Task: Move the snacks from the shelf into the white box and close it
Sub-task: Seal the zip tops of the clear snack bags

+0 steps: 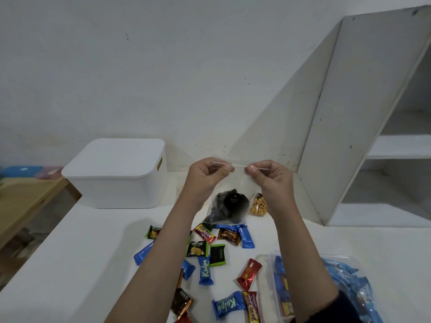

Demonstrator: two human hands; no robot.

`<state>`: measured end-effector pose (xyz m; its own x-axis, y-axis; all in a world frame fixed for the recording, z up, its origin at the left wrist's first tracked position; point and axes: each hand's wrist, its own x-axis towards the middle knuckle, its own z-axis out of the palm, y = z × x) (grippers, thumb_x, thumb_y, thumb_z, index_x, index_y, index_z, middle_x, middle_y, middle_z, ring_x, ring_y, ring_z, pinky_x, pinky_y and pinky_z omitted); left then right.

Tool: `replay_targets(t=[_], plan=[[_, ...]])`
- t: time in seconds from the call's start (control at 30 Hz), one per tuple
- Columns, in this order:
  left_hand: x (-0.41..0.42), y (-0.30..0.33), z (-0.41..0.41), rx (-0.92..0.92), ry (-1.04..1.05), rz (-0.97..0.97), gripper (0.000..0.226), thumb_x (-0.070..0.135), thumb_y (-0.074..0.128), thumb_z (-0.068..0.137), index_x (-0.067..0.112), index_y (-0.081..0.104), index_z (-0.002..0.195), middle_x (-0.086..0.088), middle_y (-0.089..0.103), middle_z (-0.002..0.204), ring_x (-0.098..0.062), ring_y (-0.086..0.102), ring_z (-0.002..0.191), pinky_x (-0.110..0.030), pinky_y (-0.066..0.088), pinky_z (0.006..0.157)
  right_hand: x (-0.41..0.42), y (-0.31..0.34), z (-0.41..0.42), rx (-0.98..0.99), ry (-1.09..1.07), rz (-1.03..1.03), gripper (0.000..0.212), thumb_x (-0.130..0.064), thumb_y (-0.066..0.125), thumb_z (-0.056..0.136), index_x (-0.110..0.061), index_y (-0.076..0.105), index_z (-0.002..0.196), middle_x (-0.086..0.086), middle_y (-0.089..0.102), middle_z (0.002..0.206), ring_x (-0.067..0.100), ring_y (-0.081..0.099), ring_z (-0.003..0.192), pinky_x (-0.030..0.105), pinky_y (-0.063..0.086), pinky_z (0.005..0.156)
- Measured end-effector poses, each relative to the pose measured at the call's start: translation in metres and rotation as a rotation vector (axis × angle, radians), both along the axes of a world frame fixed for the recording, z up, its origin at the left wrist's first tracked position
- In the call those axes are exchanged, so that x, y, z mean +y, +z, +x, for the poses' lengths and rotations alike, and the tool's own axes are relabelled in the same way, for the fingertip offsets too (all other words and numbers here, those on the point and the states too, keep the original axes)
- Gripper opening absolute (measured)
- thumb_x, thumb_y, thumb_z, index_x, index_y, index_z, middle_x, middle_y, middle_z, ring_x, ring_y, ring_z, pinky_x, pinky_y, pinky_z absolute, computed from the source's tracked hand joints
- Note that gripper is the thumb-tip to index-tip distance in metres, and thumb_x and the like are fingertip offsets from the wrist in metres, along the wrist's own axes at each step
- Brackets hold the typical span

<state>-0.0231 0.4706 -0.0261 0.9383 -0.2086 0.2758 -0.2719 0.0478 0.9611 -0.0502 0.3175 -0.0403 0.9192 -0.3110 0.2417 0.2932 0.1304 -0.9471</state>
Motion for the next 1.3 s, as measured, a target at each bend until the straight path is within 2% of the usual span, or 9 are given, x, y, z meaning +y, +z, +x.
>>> replay_targets(t=[0.2,0.3,0.4,0.53,0.67,0.97,1.07,1.17,1.3], plan=[[-0.001,-0.008,0.006,-0.078,0.058,-0.006,0.006,0.007,0.068,0.082,0.012,0.069,0.08,-0.008,0.069,0.079,-0.019,0.064,0.082,-0.031,0.052,0.083,0.006,-0.002,-0.002,-0.009,0.068,0.085,0.01,0.0,0.067,0.08,-0.01,0.067,0.078,-0.003,0.075,0.079,0.012,0.07,0.083,0.028,0.056,0.078],[-0.001,-0.009,0.007,-0.118,0.108,-0.013,0.006,0.007,0.068,0.081,0.013,0.068,0.079,-0.008,0.069,0.079,-0.024,0.063,0.082,-0.037,0.052,0.084,0.01,0.0,-0.003,-0.029,0.093,0.091,0.006,0.002,0.068,0.078,-0.003,0.066,0.08,0.0,0.075,0.079,0.012,0.07,0.081,0.023,0.056,0.073],[-0.001,-0.007,0.007,-0.147,0.112,0.033,0.01,0.007,0.067,0.083,0.016,0.067,0.079,-0.005,0.069,0.079,-0.025,0.064,0.083,-0.035,0.052,0.082,0.013,0.001,-0.003,-0.035,0.061,0.091,0.014,0.004,0.072,0.074,0.006,0.062,0.085,0.009,0.073,0.082,0.014,0.07,0.079,0.02,0.054,0.07],[-0.003,-0.009,0.006,-0.103,0.082,0.015,0.014,0.007,0.066,0.084,0.019,0.066,0.078,0.001,0.068,0.077,-0.016,0.063,0.08,-0.033,0.052,0.082,0.012,0.004,-0.002,-0.055,0.049,0.06,0.018,0.003,0.074,0.072,-0.004,0.06,0.08,0.007,0.073,0.08,0.02,0.07,0.082,0.025,0.056,0.075],[-0.004,-0.009,0.007,-0.092,0.074,0.01,0.011,0.012,0.069,0.082,0.021,0.067,0.076,0.003,0.069,0.077,-0.016,0.062,0.081,-0.033,0.052,0.082,0.01,0.005,-0.002,-0.059,0.097,0.021,0.021,0.004,0.073,0.073,-0.009,0.057,0.076,-0.002,0.073,0.074,0.014,0.069,0.079,0.019,0.054,0.073],[-0.001,-0.003,0.01,-0.1,0.007,0.004,0.007,0.015,0.07,0.079,0.021,0.069,0.076,0.007,0.069,0.075,-0.014,0.063,0.081,-0.031,0.052,0.082,0.005,0.011,0.001,-0.06,0.176,0.023,0.022,0.004,0.071,0.074,-0.011,0.056,0.077,-0.002,0.072,0.075,0.016,0.068,0.081,0.021,0.053,0.074],[0.0,-0.001,0.012,-0.084,0.008,-0.023,0.014,0.008,0.072,0.079,0.021,0.069,0.073,0.01,0.07,0.071,-0.008,0.064,0.076,-0.024,0.051,0.078,0.005,0.007,0.001,-0.033,0.131,0.08,0.023,0.001,0.074,0.072,-0.013,0.058,0.08,0.001,0.074,0.077,0.019,0.068,0.083,0.027,0.053,0.077],[-0.001,-0.003,0.008,-0.058,0.017,-0.066,0.017,-0.001,0.069,0.079,0.014,0.068,0.073,0.011,0.07,0.065,-0.002,0.064,0.069,-0.015,0.05,0.071,0.005,0.006,0.001,-0.03,0.083,0.128,0.029,0.005,0.074,0.07,-0.014,0.056,0.082,0.001,0.074,0.071,0.017,0.069,0.075,0.026,0.053,0.075],[-0.001,-0.008,0.005,-0.076,0.049,-0.033,0.014,-0.001,0.07,0.079,0.012,0.069,0.072,0.01,0.069,0.063,-0.005,0.063,0.068,-0.017,0.051,0.07,0.005,0.008,-0.002,-0.026,0.052,0.125,0.035,0.012,0.071,0.07,-0.013,0.048,0.077,-0.003,0.07,0.06,0.012,0.07,0.065,0.017,0.053,0.065]])
